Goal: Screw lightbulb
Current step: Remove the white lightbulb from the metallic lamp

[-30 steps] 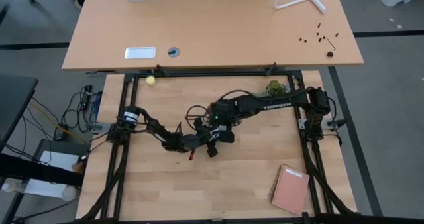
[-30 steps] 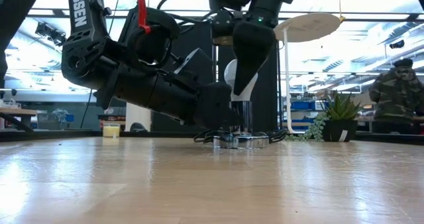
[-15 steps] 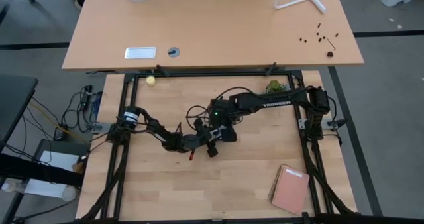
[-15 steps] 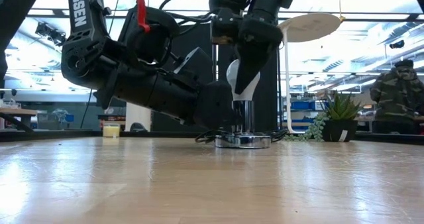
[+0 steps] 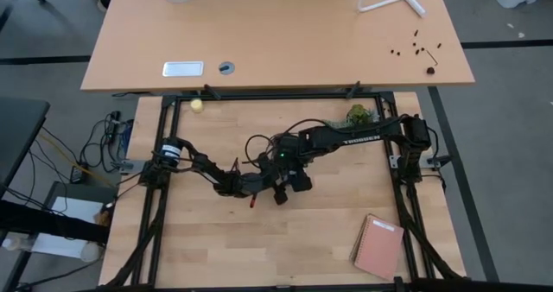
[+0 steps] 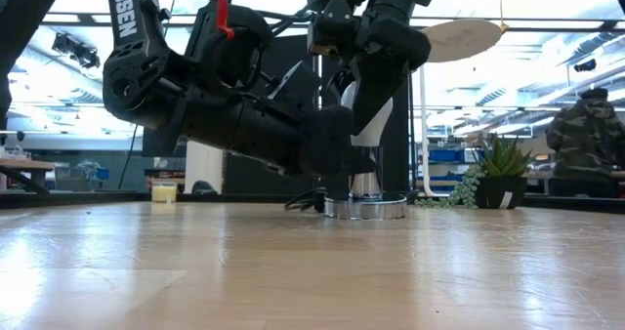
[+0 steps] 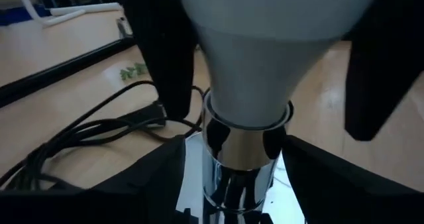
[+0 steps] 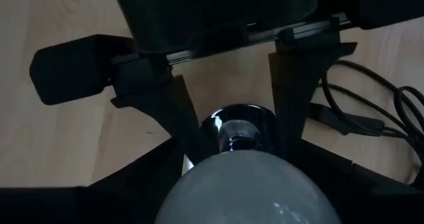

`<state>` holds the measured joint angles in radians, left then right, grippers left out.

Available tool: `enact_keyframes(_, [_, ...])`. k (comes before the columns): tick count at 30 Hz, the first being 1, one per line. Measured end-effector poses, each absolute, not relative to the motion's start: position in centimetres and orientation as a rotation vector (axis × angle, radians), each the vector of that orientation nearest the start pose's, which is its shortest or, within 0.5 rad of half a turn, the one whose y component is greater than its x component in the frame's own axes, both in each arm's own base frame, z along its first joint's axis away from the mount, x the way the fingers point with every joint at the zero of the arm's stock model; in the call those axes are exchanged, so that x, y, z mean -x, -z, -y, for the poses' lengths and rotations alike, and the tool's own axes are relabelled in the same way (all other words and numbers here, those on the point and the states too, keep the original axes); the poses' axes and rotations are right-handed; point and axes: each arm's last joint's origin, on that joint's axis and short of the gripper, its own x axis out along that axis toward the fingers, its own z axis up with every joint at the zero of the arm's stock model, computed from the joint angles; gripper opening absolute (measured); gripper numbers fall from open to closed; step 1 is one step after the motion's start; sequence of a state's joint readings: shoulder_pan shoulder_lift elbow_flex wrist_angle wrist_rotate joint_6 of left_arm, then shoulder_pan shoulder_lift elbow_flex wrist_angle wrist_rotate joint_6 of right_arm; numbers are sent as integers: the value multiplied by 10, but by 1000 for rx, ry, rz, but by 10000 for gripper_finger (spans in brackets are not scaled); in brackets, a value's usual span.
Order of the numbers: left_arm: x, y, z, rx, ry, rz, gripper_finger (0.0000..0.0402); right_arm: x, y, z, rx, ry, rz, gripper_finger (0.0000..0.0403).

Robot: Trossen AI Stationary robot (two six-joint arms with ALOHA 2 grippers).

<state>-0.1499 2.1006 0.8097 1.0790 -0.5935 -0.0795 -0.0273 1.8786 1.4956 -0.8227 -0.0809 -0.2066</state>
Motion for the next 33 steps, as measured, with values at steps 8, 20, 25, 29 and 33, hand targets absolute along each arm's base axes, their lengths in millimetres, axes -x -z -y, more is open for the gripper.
enact_keyframes(8, [-367, -92, 40, 4, -419, -189, 263, -384, -229, 9, 122, -178, -1196, 273])
enact_keyframes(20, [-368, -92, 43, 17, -312, -195, 271, -377, -227, 11, 507, -457, -1216, 269])
enact_keyframes(25, [-368, -92, 43, 18, -295, -199, 264, -375, -226, 11, 700, -573, -1211, 270])
enact_keyframes(29, [-368, -92, 43, 13, -290, -202, 262, -375, -226, 12, 824, -647, -1189, 275])
enact_keyframes(33, [-368, -92, 43, 13, -289, -202, 262, -374, -226, 13, 891, -658, -1205, 271])
